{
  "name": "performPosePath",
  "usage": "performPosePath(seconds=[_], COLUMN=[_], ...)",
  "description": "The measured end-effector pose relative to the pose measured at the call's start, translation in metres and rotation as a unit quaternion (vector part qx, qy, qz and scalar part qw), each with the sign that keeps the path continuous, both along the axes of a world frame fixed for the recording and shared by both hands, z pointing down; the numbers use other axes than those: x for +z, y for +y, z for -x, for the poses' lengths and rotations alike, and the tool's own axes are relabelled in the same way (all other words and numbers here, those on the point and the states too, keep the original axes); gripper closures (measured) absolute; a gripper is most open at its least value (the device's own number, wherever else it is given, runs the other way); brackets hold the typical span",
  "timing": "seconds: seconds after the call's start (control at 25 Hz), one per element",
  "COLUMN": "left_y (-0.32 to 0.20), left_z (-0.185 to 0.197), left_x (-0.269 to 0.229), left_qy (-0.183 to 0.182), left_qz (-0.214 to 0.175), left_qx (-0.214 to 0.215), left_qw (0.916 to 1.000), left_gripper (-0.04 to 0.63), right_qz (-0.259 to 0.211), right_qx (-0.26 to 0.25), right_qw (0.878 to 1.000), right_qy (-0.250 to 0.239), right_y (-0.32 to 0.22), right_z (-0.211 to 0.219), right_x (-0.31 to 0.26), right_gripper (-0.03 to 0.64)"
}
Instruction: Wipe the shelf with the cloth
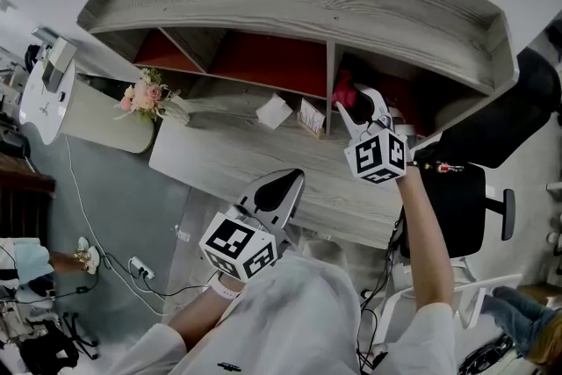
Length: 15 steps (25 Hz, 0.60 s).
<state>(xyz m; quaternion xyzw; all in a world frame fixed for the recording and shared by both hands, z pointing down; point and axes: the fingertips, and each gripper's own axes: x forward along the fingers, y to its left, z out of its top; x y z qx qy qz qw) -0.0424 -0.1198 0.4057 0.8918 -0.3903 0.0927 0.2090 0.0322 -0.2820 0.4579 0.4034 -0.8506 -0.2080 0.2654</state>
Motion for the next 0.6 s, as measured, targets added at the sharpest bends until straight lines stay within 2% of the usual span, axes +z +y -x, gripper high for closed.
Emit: performPosePath(seconds=[0.16, 0.36, 0.6], left_y=[0.000, -0.001, -0.002], left_z=[-0.001, 0.001, 0.003], left_x=[0.002, 0.005, 0.004], left_qy=[-0.001, -0.002, -0.002], left_qz=[0.003, 0.006, 0.005], left_qx=[0.003, 0.003, 0.001], left_qw=[1.0000, 1.0000, 1.0000], left_gripper=[0.589, 0.589, 0.589], right_qz=[0.032, 0.073, 0.080], right_qx=[-0.001, 0.002, 0.061], right_qw=[0.998, 0.995, 0.988], right_qy=[0.050, 0.067, 0.118], right_y=[-0.003, -0.007, -0.006], right_z=[0.001, 0.000, -0.014], right_x=[0.032, 0.048, 0.056], right_gripper=[0.486, 0.486, 0.489])
